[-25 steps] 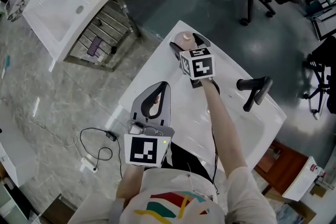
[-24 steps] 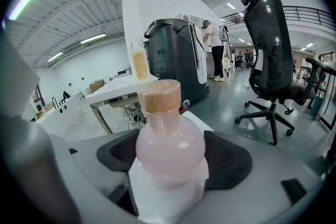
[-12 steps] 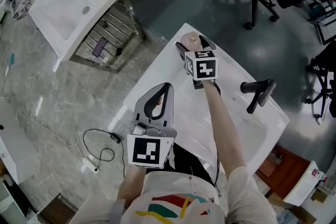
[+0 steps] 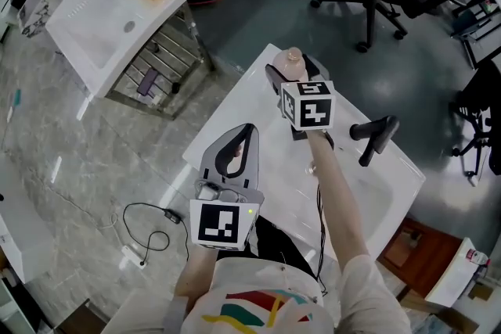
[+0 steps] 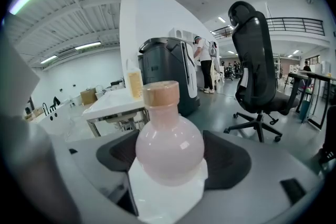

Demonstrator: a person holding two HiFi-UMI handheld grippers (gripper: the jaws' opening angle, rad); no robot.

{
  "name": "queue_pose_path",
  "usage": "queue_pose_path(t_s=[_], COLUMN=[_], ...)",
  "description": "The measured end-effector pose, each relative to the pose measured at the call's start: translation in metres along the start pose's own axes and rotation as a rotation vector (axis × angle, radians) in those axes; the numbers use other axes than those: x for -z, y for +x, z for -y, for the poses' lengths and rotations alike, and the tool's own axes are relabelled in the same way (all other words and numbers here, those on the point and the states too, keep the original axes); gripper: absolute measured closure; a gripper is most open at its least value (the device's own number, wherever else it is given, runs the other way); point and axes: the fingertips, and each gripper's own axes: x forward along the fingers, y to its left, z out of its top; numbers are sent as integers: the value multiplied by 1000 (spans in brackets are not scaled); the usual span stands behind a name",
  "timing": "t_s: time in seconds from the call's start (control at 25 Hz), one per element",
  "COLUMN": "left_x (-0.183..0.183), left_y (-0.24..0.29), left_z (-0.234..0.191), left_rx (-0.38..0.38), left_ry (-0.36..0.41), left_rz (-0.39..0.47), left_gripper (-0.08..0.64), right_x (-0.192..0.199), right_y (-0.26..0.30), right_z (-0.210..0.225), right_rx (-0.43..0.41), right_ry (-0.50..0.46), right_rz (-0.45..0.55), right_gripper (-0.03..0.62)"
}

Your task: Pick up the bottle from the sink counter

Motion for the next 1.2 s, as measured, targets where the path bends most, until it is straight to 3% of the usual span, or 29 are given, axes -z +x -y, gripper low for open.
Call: queue_pose_path(t_s=[0.24, 0.64, 0.96, 1.2], left_x=[-27, -72, -104, -115], left_y=[-2, -9, -14, -16], left_z=[17, 43, 65, 99], left_rx=[42, 122, 188, 256], left_ry=[14, 34, 70, 102], left_rz=[46, 120, 183, 179], left_gripper=[541, 541, 541, 541], right_x=[-50, -111, -122, -107], right_y=[-69, -187, -273, -335], right_z=[-5, -17, -31, -19], right_rx=[-3, 62, 132, 246], right_ry=[77, 11, -13, -5], right_rz=[119, 292, 398, 446], right_gripper=[215, 215, 215, 215])
